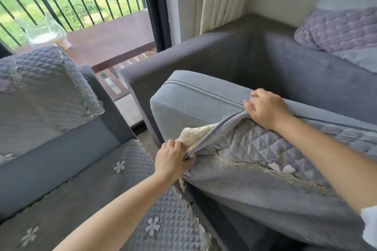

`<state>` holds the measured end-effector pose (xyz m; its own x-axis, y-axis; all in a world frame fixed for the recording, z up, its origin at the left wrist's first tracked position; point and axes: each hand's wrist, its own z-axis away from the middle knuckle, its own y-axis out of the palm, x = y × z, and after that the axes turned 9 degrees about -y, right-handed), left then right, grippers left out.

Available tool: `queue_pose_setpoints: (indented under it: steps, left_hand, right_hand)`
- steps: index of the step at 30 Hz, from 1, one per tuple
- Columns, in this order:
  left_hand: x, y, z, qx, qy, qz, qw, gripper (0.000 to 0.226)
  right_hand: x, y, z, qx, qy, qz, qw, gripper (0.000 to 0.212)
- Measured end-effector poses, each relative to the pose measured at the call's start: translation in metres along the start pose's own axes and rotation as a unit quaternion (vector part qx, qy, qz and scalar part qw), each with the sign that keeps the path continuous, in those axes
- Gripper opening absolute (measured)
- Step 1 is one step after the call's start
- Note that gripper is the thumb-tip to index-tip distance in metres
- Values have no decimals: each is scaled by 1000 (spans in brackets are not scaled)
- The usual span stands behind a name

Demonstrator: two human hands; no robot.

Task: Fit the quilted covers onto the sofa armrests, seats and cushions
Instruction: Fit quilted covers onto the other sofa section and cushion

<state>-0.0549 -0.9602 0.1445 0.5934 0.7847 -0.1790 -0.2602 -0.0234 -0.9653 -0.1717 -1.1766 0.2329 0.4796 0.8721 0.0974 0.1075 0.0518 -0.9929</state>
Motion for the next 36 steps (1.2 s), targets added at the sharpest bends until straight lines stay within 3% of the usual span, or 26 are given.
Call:
queue_pose_setpoints:
  steps: [6, 9, 11, 13, 15, 17, 19, 21, 27, 33, 36]
  left_hand:
    - [1, -1, -13, 10, 54, -26, 998, 33]
    - [15, -11, -27, 75, 37, 134, 987, 15]
    - [36, -20, -40, 146, 7, 281, 948, 26]
    - [55, -32, -52, 186, 27, 326, 927, 27]
    - [65, -46, -62, 181, 34, 396, 900, 15]
    - [71, -58, -72, 146, 43, 441, 885, 29]
    - [77, -57, -72, 108, 70, 412, 902, 32]
    - [82, -53, -65, 73, 76, 399, 911, 19]
    - [94, -51, -56, 25, 85, 419, 904, 17]
    - [124, -59, -46, -40, 148, 300, 942, 61]
    - [126, -66, -51, -67, 169, 238, 954, 53]
  right_hand:
    - [18, 1, -14, 9, 60, 39, 997, 48]
    - [20, -2, -13, 5, 72, 47, 996, 48]
    - [22, -6, -12, 20, 75, 56, 995, 47]
    - [29, -10, -12, 48, 76, 89, 992, 46]
    - [40, -14, -13, 77, 67, 134, 986, 49]
    - [54, -16, -24, 83, 62, 147, 984, 54]
    - [69, -7, -37, 84, 27, 122, 989, 55]
    - [87, 9, -51, 89, -9, 61, 994, 54]
    - [139, 25, -92, 73, 15, -11, 997, 71]
    - [157, 35, -82, 24, -59, -29, 998, 65]
    - [156, 36, -76, 16, -79, -35, 996, 83]
